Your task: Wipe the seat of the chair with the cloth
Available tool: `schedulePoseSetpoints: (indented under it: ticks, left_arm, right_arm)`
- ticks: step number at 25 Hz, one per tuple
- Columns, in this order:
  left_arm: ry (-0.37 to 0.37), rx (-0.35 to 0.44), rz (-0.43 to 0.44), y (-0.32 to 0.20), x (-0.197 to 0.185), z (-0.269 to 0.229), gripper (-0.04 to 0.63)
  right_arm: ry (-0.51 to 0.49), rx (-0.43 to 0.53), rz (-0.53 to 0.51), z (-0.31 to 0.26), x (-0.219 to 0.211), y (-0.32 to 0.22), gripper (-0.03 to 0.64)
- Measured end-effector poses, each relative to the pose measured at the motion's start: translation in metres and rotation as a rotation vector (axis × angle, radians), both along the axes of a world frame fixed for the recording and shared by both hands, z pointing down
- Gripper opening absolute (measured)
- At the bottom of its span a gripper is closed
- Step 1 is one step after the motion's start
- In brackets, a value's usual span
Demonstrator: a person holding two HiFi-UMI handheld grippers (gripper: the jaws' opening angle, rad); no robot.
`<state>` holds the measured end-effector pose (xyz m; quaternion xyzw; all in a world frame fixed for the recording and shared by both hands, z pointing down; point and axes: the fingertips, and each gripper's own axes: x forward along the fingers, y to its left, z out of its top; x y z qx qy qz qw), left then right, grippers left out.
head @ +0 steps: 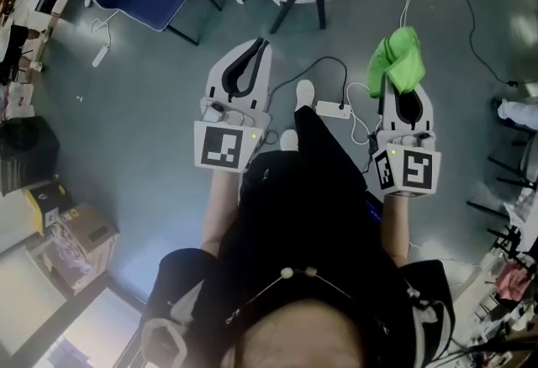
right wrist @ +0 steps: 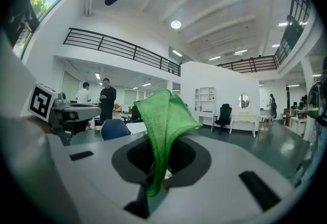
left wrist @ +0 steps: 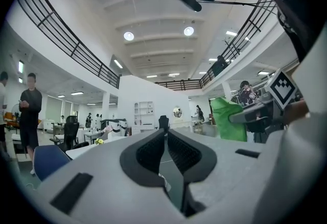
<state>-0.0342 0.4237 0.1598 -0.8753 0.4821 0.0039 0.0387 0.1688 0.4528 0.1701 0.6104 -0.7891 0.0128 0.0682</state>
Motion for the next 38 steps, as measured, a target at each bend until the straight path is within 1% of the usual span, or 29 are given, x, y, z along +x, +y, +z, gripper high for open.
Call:
schedulePoseSetpoints:
  ticks: [5,12,15,19,22,25,28,31,34,36,38]
  left_arm:
    - [-0.005,-0.007,-0.008,-0.049,0.0,0.006,0.014]
    - [-0.023,0.021,-0.035,-0.167,0.009,0.005,0.014]
    - [-0.022,0.034,-0.05,-0.211,0.017,0.0,0.014]
    - [-0.014,0.044,-0.098,-0.252,0.017,-0.002,0.014]
    - [-0.012,0.015,-0.13,-0.272,0.014,0.006,0.014]
    - [-0.017,-0.013,-0.149,-0.288,0.007,0.015,0.014]
    - [-0.025,-0.01,-0.166,-0.31,-0.003,0.019,0.014]
    - [-0.033,-0.01,-0.186,-0.339,-0.016,0.027,0.014]
    - [-0.018,-0.012,-0.186,-0.371,-0.034,0.036,0.014]
    - [0.0,0.002,-0.174,-0.396,-0.045,0.042,0.014]
    - [0.017,-0.001,-0.162,-0.424,-0.053,0.048,0.014]
  right_arm:
    - [0.009,-0.011,-0.012,0.009,0.007,-0.056,0.044]
    - [0.012,-0.067,-0.006,0.028,0.034,-0.176,0.045]
    - [0.021,-0.093,-0.035,0.034,0.041,-0.224,0.045]
    - [0.034,-0.109,-0.094,0.041,0.04,-0.277,0.046]
    - [0.049,-0.143,-0.137,0.056,0.033,-0.308,0.045]
    - [0.053,-0.199,-0.166,0.079,0.027,-0.332,0.045]
    - [0.042,-0.243,-0.17,0.093,0.023,-0.353,0.046]
    - [0.067,-0.28,-0.186,0.099,0.019,-0.37,0.046]
    - [0.086,-0.338,-0.198,0.102,0.016,-0.387,0.046]
    - [0.072,-0.376,-0.192,0.104,0.015,-0.407,0.046]
    - [0.047,-0.412,-0.19,0.107,0.01,-0.436,0.046]
